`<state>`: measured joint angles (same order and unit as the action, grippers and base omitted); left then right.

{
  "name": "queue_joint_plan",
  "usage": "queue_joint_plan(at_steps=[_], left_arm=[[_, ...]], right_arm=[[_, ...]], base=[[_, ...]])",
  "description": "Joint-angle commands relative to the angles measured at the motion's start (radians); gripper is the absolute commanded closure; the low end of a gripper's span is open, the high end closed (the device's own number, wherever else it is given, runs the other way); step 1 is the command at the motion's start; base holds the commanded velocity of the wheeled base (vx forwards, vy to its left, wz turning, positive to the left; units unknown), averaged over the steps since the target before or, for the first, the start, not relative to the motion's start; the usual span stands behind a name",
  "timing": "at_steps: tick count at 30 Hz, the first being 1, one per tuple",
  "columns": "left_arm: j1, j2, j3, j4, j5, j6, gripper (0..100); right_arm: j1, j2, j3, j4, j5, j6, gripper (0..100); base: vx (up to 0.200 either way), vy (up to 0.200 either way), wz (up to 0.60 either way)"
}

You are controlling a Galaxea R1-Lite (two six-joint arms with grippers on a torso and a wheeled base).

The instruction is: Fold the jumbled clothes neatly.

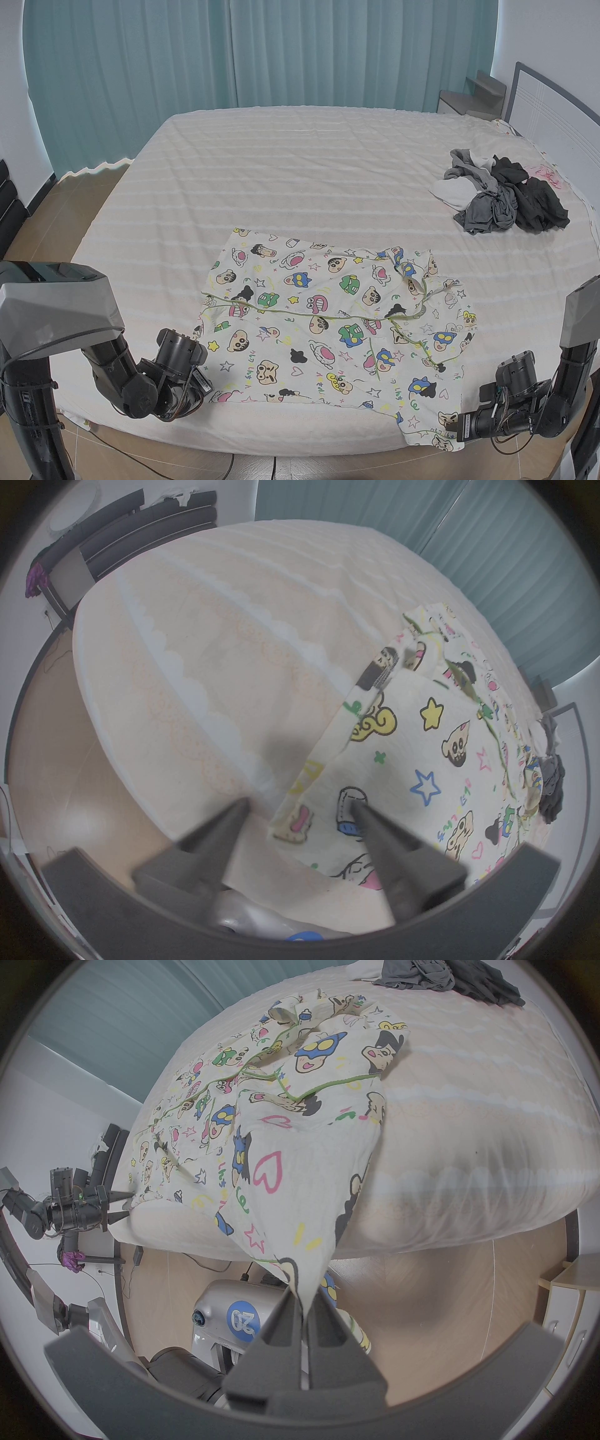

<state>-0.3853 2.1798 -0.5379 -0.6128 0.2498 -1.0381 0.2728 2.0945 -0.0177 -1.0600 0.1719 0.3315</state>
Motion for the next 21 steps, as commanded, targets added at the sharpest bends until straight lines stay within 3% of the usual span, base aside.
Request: queue_joint_plan(at_steps=[1,21], left_arm=[[0.0,-0.003,-0.03,0.044,0.006,0.006,100],[-0.009,-0.127,0.113,0.177,0.029,0.062,100]], right_arm=[[0.0,-0.004,0.018,0.0,0.0,0.0,100],[0.0,-0.008,0.018,0.045,-0.008,-0.009,100]], base=[[0.0,0.0,0.0],[0.0,0.0,0.0]])
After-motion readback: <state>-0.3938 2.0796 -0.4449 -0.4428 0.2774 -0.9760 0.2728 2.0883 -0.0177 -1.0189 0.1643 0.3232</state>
